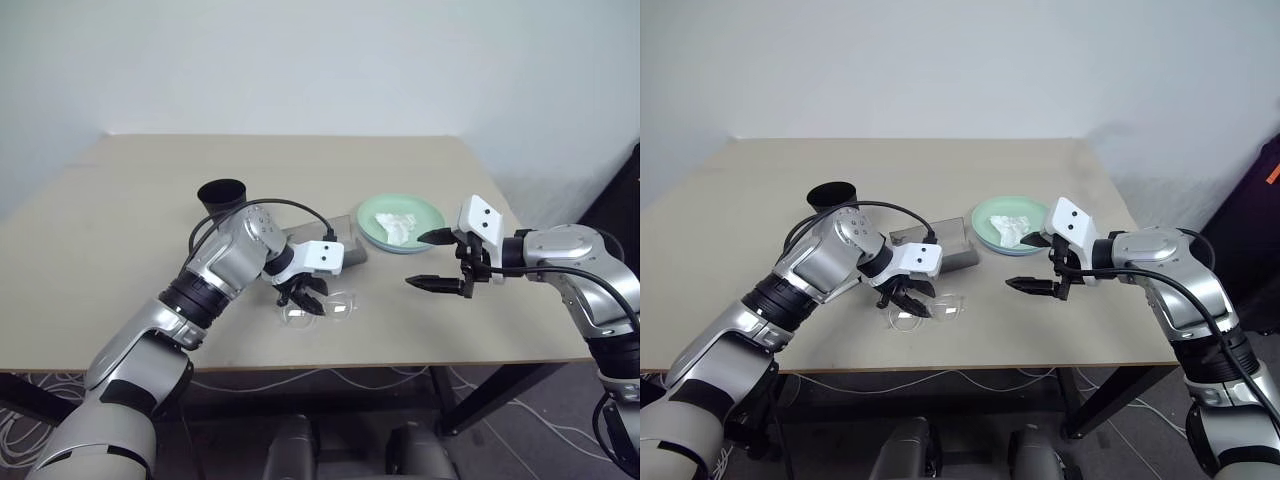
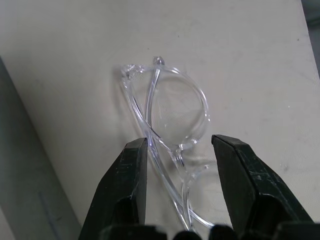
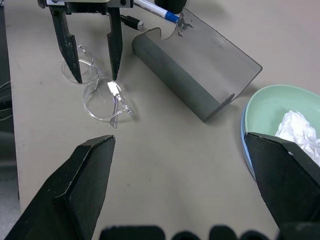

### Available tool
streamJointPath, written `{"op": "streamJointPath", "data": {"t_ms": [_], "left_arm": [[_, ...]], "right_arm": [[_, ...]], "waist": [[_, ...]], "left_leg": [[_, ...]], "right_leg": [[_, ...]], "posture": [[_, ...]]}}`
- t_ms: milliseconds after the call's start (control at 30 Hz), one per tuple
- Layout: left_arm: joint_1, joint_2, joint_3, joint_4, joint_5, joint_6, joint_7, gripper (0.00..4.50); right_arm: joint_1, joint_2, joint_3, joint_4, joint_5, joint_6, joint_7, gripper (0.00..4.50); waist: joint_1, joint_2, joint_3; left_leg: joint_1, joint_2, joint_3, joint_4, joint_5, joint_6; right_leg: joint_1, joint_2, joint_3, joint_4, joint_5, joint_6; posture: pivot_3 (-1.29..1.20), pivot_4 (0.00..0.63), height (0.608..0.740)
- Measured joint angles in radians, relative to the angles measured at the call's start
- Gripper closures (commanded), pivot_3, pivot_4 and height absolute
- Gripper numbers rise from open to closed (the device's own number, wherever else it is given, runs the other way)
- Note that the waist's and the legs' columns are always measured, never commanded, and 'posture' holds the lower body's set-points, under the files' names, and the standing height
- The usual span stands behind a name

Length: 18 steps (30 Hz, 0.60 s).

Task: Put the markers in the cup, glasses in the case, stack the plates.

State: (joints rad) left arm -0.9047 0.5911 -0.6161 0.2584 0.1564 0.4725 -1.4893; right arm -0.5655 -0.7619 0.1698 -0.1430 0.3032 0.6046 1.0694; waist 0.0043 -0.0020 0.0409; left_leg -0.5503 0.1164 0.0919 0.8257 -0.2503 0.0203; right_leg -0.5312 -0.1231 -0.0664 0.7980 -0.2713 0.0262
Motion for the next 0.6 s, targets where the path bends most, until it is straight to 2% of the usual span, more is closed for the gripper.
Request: {"op": "streamJointPath", "data": {"t_ms": [267,367,500,600], "left_arm": [[0.004,0.0,-0.001,-0.011,0.029,-0.003,0.019,2.41],[0.005,0.0,-0.007,-0.011,0.037,-0.008,0.02,2.96],[0.005,0.002,-0.01,-0.011,0.049,-0.016,0.018,4.36],[0.005,0.006,-0.01,-0.015,0.058,-0.018,0.016,4.47]], "right_arm": [[0.0,0.004,0.0,0.0,-0.008,-0.002,-0.003,0.0],[0.0,0.009,0.0,0.0,-0.009,-0.002,-0.009,0.0],[0.0,0.011,0.0,0.0,-0.009,-0.002,-0.013,0.0],[0.0,0.013,0.0,0.001,-0.009,-0.002,-0.02,0.0]], "waist": [[0.0,0.0,0.0],[0.0,0.0,0.0],[0.0,0.0,0.0],[0.001,0.0,0.0]], "left_leg": [[0.0,0.0,0.0,0.0,0.0,0.0],[0.0,0.0,0.0,0.0,0.0,0.0],[0.0,0.0,0.0,0.0,0.0,0.0],[0.0,0.0,0.0,0.0,0.0,0.0]], "right_leg": [[0.0,0.0,0.0,0.0,0.0,0.0],[0.0,0.0,0.0,0.0,0.0,0.0],[0.0,0.0,0.0,0.0,0.0,0.0],[0.001,0.0,0.0,0.0,0.0,0.0]], "posture": [[0.0,0.0,0.649],[0.0,0.0,0.649],[0.0,0.0,0.649],[0.0,0.0,0.649]]}}
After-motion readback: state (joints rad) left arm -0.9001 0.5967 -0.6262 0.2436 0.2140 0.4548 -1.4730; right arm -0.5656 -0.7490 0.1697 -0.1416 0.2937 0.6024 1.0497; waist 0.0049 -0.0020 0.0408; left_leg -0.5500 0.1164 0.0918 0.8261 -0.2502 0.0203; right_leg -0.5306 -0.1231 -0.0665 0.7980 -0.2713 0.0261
